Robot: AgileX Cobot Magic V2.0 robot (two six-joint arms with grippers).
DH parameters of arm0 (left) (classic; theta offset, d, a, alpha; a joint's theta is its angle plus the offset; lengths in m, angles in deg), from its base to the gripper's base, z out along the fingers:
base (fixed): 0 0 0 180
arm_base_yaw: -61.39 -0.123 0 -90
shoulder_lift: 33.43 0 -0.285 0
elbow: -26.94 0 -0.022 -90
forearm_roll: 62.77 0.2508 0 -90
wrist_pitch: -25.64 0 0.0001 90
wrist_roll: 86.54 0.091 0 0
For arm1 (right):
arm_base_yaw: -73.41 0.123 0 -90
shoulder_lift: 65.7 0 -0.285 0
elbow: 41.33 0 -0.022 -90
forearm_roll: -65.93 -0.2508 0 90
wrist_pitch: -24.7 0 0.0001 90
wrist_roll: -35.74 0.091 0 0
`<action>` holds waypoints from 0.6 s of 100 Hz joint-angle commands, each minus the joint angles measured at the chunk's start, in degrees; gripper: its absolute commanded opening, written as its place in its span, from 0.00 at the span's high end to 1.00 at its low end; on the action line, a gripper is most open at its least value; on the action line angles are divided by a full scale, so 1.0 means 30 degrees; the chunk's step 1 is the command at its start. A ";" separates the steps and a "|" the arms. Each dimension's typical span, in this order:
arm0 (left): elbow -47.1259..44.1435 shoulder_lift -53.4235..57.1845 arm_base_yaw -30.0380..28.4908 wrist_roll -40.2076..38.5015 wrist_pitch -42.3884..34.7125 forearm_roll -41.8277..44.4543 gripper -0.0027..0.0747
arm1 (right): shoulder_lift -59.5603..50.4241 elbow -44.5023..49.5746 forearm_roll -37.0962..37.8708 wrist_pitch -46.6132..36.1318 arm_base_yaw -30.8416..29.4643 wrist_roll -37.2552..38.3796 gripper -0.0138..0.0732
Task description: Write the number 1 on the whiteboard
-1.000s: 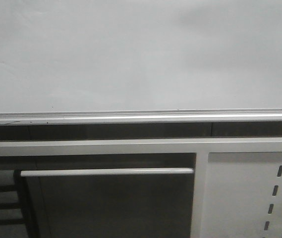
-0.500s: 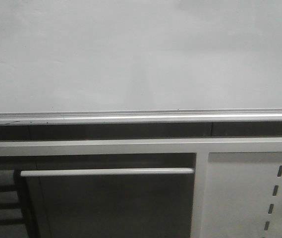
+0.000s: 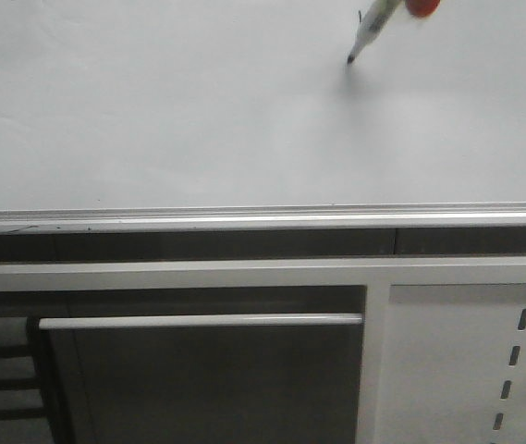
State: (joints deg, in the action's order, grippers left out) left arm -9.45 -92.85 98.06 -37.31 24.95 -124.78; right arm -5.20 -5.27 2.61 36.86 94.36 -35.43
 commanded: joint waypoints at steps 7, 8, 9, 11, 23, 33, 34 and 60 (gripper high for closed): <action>0.0531 0.0283 -0.0015 -0.0137 -0.0738 0.0141 0.99 | 0.0205 -0.0718 -0.0366 -0.0275 0.0669 -0.0336 0.90; 0.0531 0.0283 -0.0015 -0.0137 -0.0738 0.0141 0.99 | 0.0155 -0.0718 -0.0366 -0.0161 0.0728 -0.0301 0.90; 0.0531 0.0283 -0.0015 -0.0137 -0.0738 0.0141 0.99 | 0.0099 -0.0718 -0.0366 -0.0034 0.0763 -0.0301 0.90; 0.0531 0.0283 -0.0015 -0.0137 -0.0700 0.0141 0.99 | -0.0135 -0.0718 -0.0366 0.0339 0.0816 -0.0301 0.90; 0.0531 0.0283 -0.0015 -0.0103 0.0038 0.0221 0.99 | -0.1913 -0.0718 0.0027 0.2779 0.0813 0.0979 0.90; 0.0605 0.0243 -0.0015 -0.0103 0.1120 0.0432 0.99 | -0.2771 -0.1100 0.2807 0.5605 0.0404 0.4277 0.90; 0.0599 0.0242 -0.0015 -0.0068 0.1339 0.0496 0.99 | -0.2778 -0.1151 0.3071 0.6203 0.0344 0.4818 0.90; 0.1980 -0.1750 0.1960 0.1718 0.4490 0.0826 0.92 | -0.2575 -0.2031 0.6625 1.0846 0.0148 0.7990 0.90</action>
State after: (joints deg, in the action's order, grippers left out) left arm -6.85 -96.37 101.27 -34.41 36.82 -122.02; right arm -12.96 -8.74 23.97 71.10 95.22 -12.78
